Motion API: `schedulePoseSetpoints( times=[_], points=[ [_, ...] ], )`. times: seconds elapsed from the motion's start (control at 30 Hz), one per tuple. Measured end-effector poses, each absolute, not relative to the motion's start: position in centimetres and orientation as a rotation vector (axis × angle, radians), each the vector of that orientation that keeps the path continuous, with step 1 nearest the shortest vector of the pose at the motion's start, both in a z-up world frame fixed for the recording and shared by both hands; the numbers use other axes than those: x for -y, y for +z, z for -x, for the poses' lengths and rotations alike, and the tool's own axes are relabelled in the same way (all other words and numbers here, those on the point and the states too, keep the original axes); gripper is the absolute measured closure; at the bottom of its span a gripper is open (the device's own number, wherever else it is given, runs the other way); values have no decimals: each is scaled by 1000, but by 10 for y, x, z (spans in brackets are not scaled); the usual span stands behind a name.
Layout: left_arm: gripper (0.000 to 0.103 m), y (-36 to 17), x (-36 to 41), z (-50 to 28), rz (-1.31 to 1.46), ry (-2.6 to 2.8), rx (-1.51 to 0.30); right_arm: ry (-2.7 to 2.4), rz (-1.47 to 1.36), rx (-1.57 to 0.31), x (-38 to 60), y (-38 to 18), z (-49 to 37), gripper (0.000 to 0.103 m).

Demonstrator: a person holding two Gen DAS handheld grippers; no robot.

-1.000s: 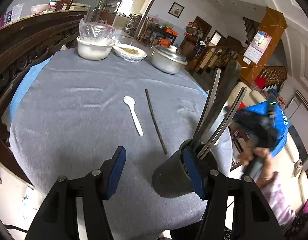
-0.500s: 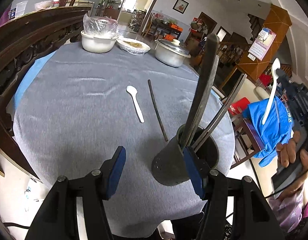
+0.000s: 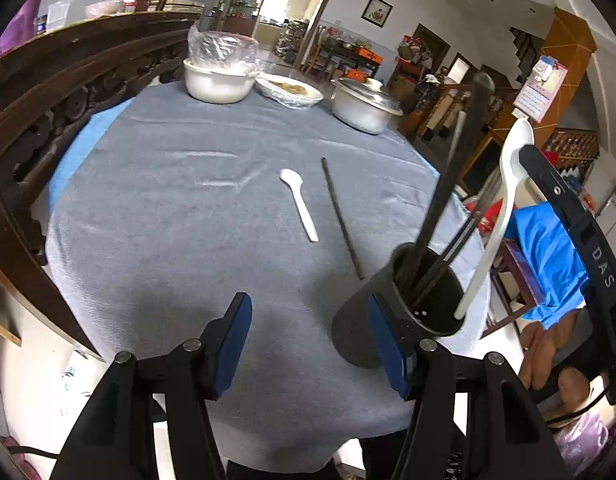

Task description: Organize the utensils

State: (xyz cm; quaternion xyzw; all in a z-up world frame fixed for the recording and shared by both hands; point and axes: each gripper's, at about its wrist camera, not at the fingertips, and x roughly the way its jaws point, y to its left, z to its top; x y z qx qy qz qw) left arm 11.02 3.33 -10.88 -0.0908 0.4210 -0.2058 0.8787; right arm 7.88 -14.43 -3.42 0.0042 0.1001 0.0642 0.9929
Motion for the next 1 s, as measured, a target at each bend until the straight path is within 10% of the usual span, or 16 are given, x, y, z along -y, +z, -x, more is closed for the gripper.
schedulePoseSetpoints(
  times=[1.0],
  points=[
    [42, -105, -34, -109, 66, -321, -875, 175, 12, -282, 144, -49, -55, 100]
  ],
)
